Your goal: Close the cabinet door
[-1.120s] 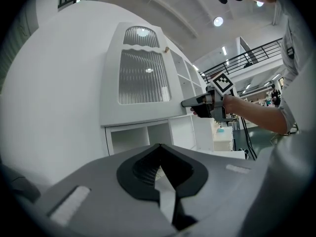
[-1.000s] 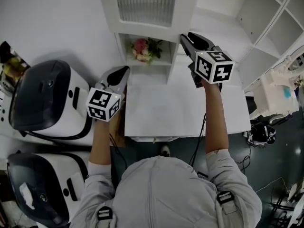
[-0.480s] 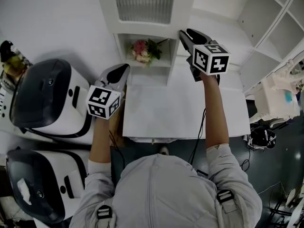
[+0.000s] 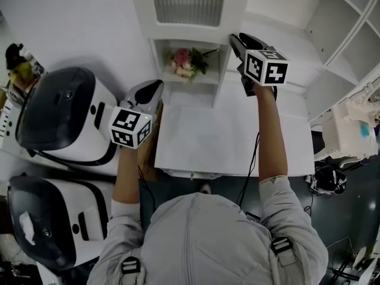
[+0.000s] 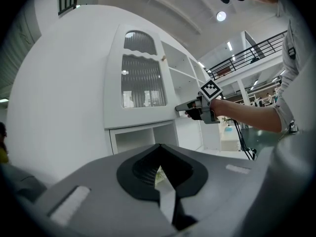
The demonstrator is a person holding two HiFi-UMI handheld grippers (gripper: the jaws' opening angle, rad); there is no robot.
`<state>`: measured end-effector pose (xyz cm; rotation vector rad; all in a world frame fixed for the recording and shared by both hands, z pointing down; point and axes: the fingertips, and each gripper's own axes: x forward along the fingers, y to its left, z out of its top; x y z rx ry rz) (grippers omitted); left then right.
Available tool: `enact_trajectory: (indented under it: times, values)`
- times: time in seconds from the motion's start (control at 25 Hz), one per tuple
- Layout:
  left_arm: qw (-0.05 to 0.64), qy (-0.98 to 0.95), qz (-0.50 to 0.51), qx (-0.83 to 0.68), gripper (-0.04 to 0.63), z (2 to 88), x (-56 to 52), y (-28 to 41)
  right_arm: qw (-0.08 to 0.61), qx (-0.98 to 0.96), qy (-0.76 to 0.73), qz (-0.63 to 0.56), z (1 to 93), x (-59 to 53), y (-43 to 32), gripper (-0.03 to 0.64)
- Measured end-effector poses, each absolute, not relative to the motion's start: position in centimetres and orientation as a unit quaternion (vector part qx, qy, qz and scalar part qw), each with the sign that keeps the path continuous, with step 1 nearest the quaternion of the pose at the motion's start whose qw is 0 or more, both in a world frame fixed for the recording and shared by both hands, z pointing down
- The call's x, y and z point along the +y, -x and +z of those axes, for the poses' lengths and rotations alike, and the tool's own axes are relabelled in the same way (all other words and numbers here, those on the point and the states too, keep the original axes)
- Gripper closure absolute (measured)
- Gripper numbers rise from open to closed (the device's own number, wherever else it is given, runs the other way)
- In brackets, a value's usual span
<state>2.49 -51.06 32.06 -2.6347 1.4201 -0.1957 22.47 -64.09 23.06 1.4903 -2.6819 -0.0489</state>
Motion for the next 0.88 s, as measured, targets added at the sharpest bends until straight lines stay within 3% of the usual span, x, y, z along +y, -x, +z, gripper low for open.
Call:
enact_trajectory:
  times: [0.88]
  values:
    - [0.081,0.864,-0.049,0.495,0.577,30.4,-48.1,0.9,0.054,-0.863,-0.5,-0.037,23.1,-66.4,-22.5,0.52]
